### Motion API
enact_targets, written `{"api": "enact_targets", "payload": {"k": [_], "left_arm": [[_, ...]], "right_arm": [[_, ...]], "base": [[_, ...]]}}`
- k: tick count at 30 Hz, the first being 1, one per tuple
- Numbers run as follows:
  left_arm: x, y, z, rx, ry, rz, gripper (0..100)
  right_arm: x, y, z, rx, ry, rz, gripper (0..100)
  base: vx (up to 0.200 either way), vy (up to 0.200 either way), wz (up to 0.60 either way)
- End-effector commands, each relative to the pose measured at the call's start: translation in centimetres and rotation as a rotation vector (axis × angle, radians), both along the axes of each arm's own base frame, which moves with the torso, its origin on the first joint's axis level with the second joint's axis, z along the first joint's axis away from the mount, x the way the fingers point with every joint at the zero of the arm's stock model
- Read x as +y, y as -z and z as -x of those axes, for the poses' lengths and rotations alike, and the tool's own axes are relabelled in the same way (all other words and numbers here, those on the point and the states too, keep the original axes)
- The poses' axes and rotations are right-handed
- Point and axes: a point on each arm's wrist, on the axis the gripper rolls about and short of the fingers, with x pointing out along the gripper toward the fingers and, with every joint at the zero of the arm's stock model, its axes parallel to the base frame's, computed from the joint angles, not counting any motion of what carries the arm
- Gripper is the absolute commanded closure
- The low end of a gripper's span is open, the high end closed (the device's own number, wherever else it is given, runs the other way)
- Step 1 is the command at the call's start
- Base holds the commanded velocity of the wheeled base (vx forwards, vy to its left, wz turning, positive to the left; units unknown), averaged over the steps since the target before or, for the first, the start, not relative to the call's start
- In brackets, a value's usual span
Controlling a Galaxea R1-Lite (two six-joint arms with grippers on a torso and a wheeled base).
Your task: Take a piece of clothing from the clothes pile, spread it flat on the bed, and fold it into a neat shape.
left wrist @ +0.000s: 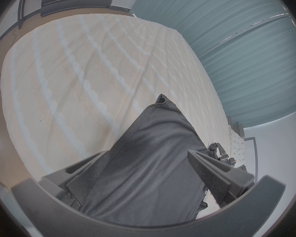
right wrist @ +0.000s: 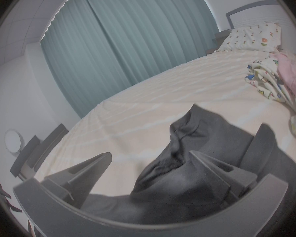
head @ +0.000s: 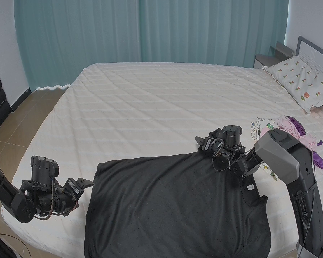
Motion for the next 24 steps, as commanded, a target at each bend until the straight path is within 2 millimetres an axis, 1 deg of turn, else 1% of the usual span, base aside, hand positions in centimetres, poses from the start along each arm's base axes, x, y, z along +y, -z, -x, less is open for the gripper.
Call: {"api": "enact_targets", "payload": {"k": [1,2,5,11,13,16,20,22,24], "left_arm": [[0.0,0.0,0.0,0.001,0.0,0.0,0],[0.0,0.0,0.0,0.001,0.0,0.0,0],[0.0,0.0,0.0,0.0,-0.002,0.001,0],[0.0,0.0,-0.1,0.001,-0.001,0.001,0],[0.0,0.0,-0.1,0.001,-0.001,0.001,0],[0.0,0.1,-0.1,0.003,-0.001,0.001,0],[0.0,0.1,-0.1,0.004,-0.001,0.001,0],[0.1,0.1,-0.1,0.003,-0.002,0.001,0],[0.1,0.1,-0.1,0.003,-0.002,0.001,0]], "right_arm": [[0.4,1.4,0.1,0.034,-0.009,0.021,100],[0.5,1.5,0.1,0.034,-0.011,0.023,100],[0.6,0.7,-0.5,0.003,0.003,0.014,100],[0.9,-0.3,-0.8,-0.029,0.003,-0.004,100],[1.3,-1.1,-1.1,-0.059,-0.002,-0.016,100],[1.9,-1.7,-1.2,-0.082,-0.01,-0.026,100],[2.6,-2.2,-0.8,-0.088,-0.024,-0.026,100],[2.5,-2.5,-0.6,-0.078,-0.023,-0.021,100],[1.9,-2.9,-0.3,-0.061,-0.016,-0.01,100]], "base": [[0.0,0.0,0.0],[0.0,0.0,0.0],[0.0,0.0,0.0],[0.0,0.0,0.0],[0.0,0.0,0.0],[0.0,0.0,0.0],[0.0,0.0,0.0],[0.0,0.0,0.0],[0.0,0.0,0.0]]}}
